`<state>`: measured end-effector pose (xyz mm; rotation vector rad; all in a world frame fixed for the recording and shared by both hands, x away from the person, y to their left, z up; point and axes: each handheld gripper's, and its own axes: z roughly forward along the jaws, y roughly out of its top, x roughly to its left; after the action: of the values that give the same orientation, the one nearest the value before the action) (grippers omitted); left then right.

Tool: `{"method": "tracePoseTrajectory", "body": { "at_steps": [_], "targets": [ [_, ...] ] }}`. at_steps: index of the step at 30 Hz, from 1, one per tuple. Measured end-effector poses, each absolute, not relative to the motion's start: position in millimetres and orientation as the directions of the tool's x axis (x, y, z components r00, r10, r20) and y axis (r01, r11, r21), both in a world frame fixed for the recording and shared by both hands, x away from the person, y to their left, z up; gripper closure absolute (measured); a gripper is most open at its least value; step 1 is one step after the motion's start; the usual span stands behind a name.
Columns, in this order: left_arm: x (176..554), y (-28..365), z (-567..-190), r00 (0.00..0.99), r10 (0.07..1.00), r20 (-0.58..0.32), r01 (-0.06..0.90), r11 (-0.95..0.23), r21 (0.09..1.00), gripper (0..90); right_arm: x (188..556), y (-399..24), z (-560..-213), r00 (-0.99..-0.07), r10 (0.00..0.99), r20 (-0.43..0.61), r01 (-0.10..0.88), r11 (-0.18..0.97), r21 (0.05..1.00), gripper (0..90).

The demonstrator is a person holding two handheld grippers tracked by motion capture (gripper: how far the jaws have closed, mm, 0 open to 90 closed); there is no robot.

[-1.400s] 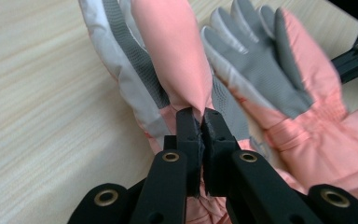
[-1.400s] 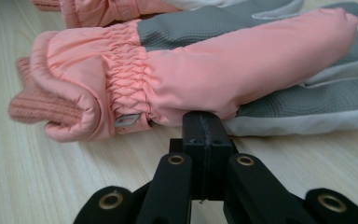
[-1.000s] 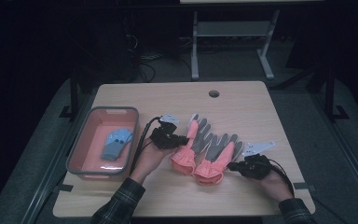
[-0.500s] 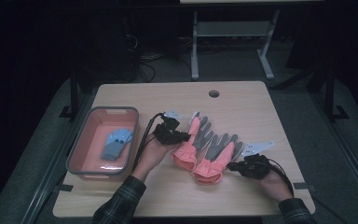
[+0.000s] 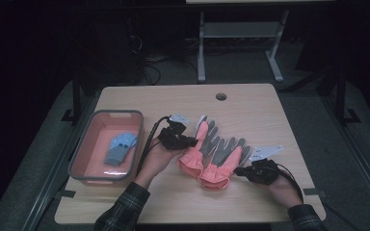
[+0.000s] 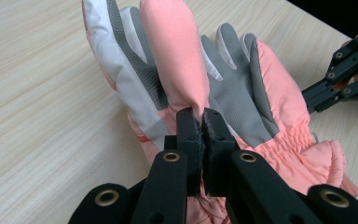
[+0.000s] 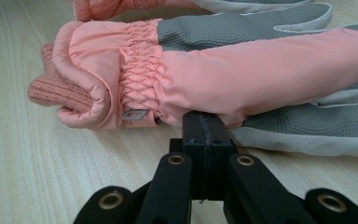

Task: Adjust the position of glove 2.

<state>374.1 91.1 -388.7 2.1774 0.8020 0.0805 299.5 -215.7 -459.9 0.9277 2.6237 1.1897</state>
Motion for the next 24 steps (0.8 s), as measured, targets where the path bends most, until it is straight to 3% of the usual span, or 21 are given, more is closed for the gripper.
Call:
{"method": "tracePoseTrajectory", "body": {
  "at_steps": [24],
  "targets": [
    [365,85,-375,0.843,0.518,-0.143,0.445,-0.524,0.726,87.6,309,-174,-461,-0.833,0.53,0.161,0.461,0.502,0.732,90.0]
  ]
}}
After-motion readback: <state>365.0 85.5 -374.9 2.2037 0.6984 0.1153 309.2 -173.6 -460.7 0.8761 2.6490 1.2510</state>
